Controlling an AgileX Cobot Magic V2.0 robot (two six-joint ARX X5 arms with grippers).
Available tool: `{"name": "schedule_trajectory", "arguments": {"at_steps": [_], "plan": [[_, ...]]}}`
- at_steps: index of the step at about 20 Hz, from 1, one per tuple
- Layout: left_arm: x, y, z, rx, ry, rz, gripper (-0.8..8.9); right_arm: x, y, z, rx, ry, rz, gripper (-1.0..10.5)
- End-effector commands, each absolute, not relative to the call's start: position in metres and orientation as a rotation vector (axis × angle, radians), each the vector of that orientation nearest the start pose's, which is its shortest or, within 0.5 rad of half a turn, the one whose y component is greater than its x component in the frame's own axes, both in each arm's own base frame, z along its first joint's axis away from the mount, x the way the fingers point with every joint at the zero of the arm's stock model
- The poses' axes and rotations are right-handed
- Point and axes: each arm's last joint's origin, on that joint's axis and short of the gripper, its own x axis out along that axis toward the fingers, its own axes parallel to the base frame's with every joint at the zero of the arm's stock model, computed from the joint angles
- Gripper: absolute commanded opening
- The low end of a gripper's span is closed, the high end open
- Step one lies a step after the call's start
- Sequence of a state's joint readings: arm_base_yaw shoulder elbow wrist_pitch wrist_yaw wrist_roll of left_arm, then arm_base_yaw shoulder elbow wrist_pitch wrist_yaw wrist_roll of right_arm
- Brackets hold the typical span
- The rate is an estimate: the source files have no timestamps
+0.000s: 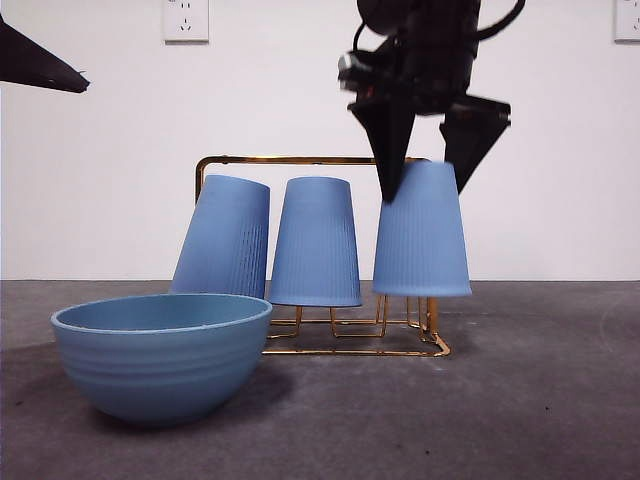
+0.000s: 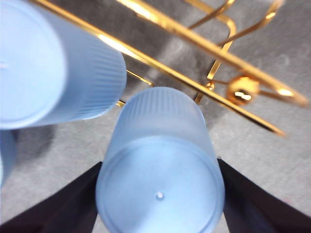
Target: Right arm lift cup from the cupboard, then place it on the right of the bowl
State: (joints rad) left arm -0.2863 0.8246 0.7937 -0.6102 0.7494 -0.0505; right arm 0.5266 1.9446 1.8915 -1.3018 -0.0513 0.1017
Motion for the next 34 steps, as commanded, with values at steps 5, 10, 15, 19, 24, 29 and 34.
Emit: {"name": "schedule_trajectory", "arguments": {"at_steps": [5,10,15,19,24,29,34], "plan": [[0.148,-0.065,0.301,-0.177,0.653,-0.993,4.68,0.323,0.196,0.329,-0.22,1.299,0.43,2.2],[0.148,-0.065,0.301,-0.174,0.652,-0.994,4.68,0.296,0.197,0.361,-0.241,1.19,0.456,2.2],[0.148,-0.065,0.301,-0.175,0.653,-0.994,4.68,0.265,0.194,0.382,-0.279,1.106,0.459,2.2],[0.148,-0.065,0.301,-0.175,0.653,-0.994,4.67,0.238,0.18,0.383,-0.257,1.01,0.486,2.2],[0.152,-0.066,0.298,-0.181,0.676,-0.991,4.67,0.191,0.147,0.368,-0.207,0.879,0.522,2.2],[0.169,-0.071,0.284,-0.302,0.83,-0.917,4.67,0.144,0.116,0.336,-0.035,0.756,0.684,2.2],[0.182,-0.079,0.272,-0.45,0.962,-0.941,4.67,0.119,0.101,0.296,0.195,0.674,0.768,2.2]]}}
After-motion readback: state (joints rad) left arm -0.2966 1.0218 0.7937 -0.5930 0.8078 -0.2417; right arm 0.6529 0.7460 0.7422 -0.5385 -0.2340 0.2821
